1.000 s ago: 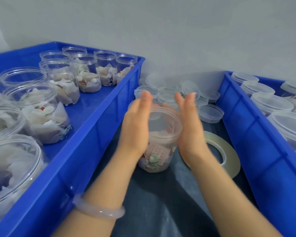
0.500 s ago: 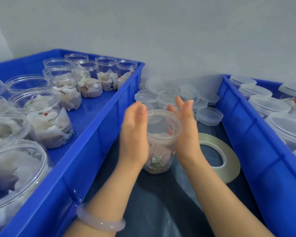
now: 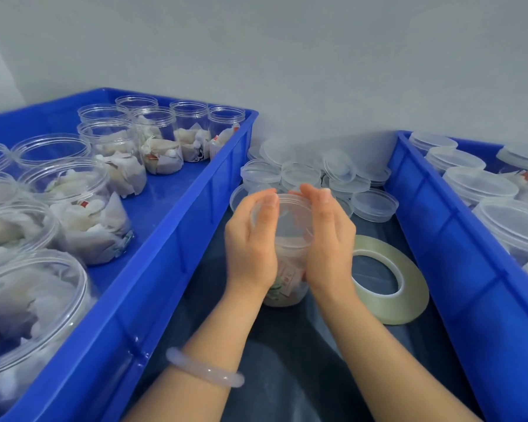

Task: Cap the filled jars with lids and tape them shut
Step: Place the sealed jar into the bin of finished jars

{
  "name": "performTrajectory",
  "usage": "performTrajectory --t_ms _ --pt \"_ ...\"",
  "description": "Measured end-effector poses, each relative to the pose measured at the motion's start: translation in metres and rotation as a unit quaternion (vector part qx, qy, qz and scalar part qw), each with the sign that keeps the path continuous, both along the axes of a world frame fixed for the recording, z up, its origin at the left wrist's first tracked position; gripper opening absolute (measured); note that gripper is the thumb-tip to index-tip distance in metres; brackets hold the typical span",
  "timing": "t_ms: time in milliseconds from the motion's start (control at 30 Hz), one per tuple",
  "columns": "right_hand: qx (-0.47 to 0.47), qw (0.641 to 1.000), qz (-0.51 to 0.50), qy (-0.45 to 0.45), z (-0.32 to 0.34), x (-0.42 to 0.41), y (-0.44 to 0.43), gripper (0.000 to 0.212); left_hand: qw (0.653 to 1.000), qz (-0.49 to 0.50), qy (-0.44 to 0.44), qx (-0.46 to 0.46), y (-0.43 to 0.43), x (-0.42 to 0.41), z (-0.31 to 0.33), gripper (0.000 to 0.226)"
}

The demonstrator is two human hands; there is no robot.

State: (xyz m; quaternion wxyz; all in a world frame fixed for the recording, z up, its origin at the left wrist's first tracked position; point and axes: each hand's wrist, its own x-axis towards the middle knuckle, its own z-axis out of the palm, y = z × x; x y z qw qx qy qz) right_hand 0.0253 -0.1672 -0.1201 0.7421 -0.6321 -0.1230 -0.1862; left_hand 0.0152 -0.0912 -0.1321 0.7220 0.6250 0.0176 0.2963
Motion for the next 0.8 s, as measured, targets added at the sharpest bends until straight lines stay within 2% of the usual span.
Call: performTrajectory --t_ms 67,100,367,533,667,800 --pt "0.013 1.000 -0.016 -0.002 -0.003 0.002 0.001 0.025 1.000 0.011 -0.007 -0.016 -0.001 0.000 0.002 0.034" --pt "0.016 1.000 -0.022 0.010 -0.004 0.002 0.001 0.027 1.000 0.014 -0.006 -0.021 -0.001 0.001 0.002 0.031" --pt "-0.005 0.999 -0.046 0.023 -0.007 0.008 0.004 0.032 0.999 0.021 0.014 -0.026 0.001 0.005 -0.001 0.032" --pt "-0.038 0.995 -0.077 0.047 0.000 0.005 0.005 0.032 0.998 -0.002 0.043 -0.051 0.002 0.001 0.006 0.019" --pt "-0.078 0.990 -0.119 0.015 0.036 0.004 -0.008 0.051 0.998 0.009 0.016 -0.055 -0.014 0.015 0.036 0.025" --pt "-0.062 0.984 -0.166 -0.032 0.097 0.007 -0.047 0.046 0.998 -0.023 -0.050 -0.034 -0.053 0.020 0.096 0.027"
